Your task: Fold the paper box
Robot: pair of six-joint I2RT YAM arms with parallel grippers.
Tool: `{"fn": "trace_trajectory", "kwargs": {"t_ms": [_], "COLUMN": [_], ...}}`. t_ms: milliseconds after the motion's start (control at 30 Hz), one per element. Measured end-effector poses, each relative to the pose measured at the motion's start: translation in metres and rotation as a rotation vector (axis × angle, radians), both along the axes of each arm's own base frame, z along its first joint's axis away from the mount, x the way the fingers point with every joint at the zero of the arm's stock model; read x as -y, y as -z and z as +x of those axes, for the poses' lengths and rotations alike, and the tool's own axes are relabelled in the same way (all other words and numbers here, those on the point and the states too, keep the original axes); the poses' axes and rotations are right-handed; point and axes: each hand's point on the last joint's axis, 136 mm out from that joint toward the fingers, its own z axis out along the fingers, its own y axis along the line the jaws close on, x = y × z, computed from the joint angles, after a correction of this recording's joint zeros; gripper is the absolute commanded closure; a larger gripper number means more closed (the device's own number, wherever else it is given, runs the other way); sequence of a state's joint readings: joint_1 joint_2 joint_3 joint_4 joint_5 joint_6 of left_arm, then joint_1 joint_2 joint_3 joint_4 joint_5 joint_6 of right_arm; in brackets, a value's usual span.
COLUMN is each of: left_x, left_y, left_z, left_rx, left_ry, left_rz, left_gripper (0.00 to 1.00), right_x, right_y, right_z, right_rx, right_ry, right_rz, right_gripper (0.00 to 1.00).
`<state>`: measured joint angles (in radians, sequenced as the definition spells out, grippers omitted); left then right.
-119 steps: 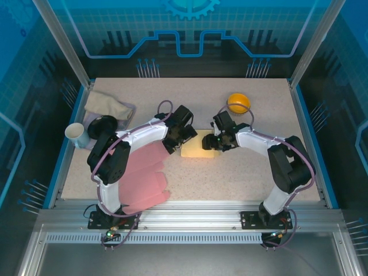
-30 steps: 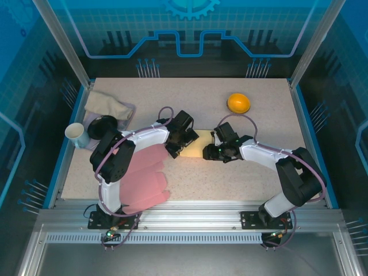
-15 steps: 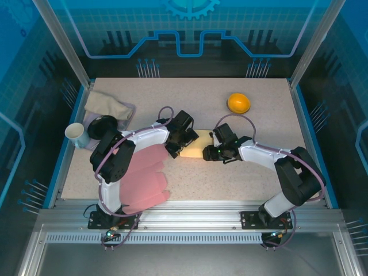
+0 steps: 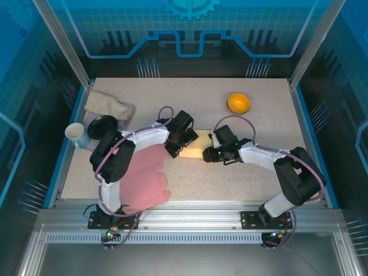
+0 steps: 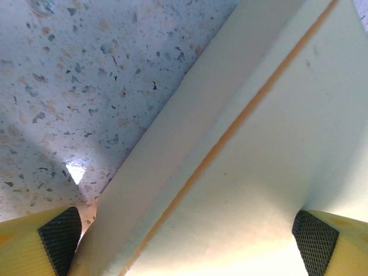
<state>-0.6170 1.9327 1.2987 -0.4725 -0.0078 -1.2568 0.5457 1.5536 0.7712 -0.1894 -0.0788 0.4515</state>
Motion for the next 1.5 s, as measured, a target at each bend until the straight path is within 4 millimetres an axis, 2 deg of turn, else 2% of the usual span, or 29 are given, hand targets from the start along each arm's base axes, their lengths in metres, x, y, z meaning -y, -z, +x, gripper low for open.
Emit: {"fn": "trace_trajectory", "kwargs": {"t_ms": [567,1033,1133,1233,1300,1500], "left_x": [-0.004,-0.008,-0.008,-0.008,-0.008,-0.008], "left_y": [0.000,0.001,0.001,0.001,0.001,0.000], "left_z": [0.002,0.005,0.005,0.005,0.005,0.005], "left_rx": [0.004,0.010,0.010,0.011,0.012,0.012], "left_ry": [-0.008,-0.017,-0.015,-0.015,-0.016,-0.016], "left_rz": [0.011,0.020,0.021,0.022,0.022,0.022], "left_gripper": [0.01,0.01,0.01,0.01,0.01,0.01], "right_x": [0.001,0.018,0.022,0.022,0.020,0.020], "right_y": [0.013,0.013,0.009,0.004,0.002,0.002], "right_z": [0.013,0.021,0.019,0.019,0.018,0.017], "right_rx": [0.103,0.054,0.018,-0.008,-0.028,-0.065], "right_ry": [-0.099,0.007,0.060,0.103,0.130,0.193], "right_rz": [-0.051,0.050,0.093,0.134,0.158,0.187], "right_gripper": [0.54,0.51,0.56,0.70,0.75,0.77]}}
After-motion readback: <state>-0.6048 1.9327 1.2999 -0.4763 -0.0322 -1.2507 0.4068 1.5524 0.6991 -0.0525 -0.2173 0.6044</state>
